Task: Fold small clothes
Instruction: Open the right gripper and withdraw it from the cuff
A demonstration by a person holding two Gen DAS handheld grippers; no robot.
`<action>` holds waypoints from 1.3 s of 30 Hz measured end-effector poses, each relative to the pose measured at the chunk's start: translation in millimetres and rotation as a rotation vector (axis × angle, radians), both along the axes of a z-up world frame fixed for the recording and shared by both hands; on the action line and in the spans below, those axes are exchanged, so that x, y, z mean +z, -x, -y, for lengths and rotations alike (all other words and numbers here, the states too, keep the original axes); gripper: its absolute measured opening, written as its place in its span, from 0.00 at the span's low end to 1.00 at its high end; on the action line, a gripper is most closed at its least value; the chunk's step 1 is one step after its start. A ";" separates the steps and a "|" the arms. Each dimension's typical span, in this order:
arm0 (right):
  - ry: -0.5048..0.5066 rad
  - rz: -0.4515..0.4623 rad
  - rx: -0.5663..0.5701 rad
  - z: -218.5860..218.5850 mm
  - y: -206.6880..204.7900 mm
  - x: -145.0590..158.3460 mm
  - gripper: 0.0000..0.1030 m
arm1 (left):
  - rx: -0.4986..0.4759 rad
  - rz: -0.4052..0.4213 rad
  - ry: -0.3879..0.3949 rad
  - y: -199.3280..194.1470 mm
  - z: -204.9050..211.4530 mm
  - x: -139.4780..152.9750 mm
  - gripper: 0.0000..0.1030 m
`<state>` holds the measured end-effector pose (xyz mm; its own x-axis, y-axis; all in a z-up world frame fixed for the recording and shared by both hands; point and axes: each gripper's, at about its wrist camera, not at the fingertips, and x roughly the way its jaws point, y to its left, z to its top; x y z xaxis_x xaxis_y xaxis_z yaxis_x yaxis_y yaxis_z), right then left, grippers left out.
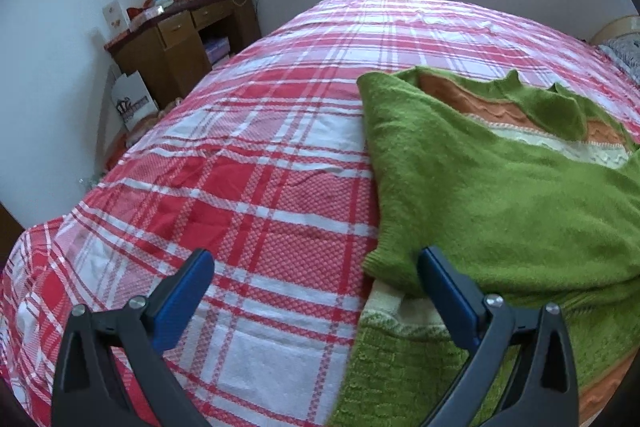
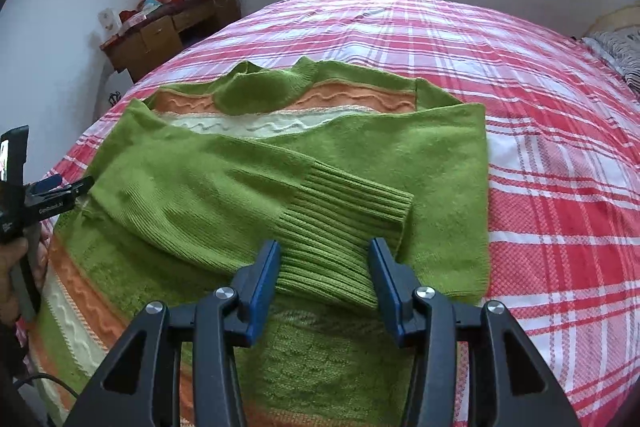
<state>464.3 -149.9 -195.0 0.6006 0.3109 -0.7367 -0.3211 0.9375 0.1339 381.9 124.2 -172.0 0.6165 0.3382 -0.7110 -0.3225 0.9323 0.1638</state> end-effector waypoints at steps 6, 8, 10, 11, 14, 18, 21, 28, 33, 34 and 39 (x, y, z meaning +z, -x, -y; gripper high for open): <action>0.025 0.008 -0.012 -4.3 0.6 0.4 0.47 | -0.001 -0.008 -0.026 -3.4 2.0 0.2 1.00; 0.018 0.009 -0.014 -3.5 0.4 0.2 0.48 | -0.001 -0.012 -0.028 -4.5 2.5 0.3 1.00; 0.007 0.000 -0.012 -3.2 -2.6 0.0 0.51 | -0.007 -0.019 -0.030 -5.9 4.4 1.1 1.00; 0.009 -0.005 -0.007 -4.9 -3.7 0.4 0.54 | -0.008 -0.020 -0.036 -6.1 5.8 2.0 1.00; 0.038 -0.004 -0.017 -9.8 -2.2 3.8 0.55 | -0.025 -0.012 -0.048 -2.3 10.4 6.5 1.00; 0.000 0.003 -0.044 -5.8 8.2 8.0 0.56 | -0.056 -0.022 -0.013 7.9 15.2 8.5 1.00; -0.019 0.010 -0.056 -2.0 18.9 12.9 0.56 | -0.088 -0.028 0.005 18.9 21.8 10.2 1.00; -0.044 0.022 -0.040 4.0 50.2 24.1 0.56 | -0.142 -0.003 0.024 47.0 32.0 23.4 1.00; -0.048 0.022 -0.020 6.5 80.3 26.9 0.56 | -0.183 -0.001 0.018 73.1 40.0 27.8 1.00; -0.051 0.020 -0.015 6.9 87.8 27.0 0.56 | -0.190 -0.002 0.019 76.3 40.4 28.2 1.00; -0.050 0.014 0.010 9.2 118.8 24.0 0.57 | -0.227 -0.006 0.027 103.6 47.0 30.2 1.00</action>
<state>345.5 -159.1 -171.0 0.6077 0.3527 -0.7115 -0.3325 0.9266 0.1754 278.3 77.3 -141.8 0.6704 0.1720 -0.7218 -0.1028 0.9849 0.1393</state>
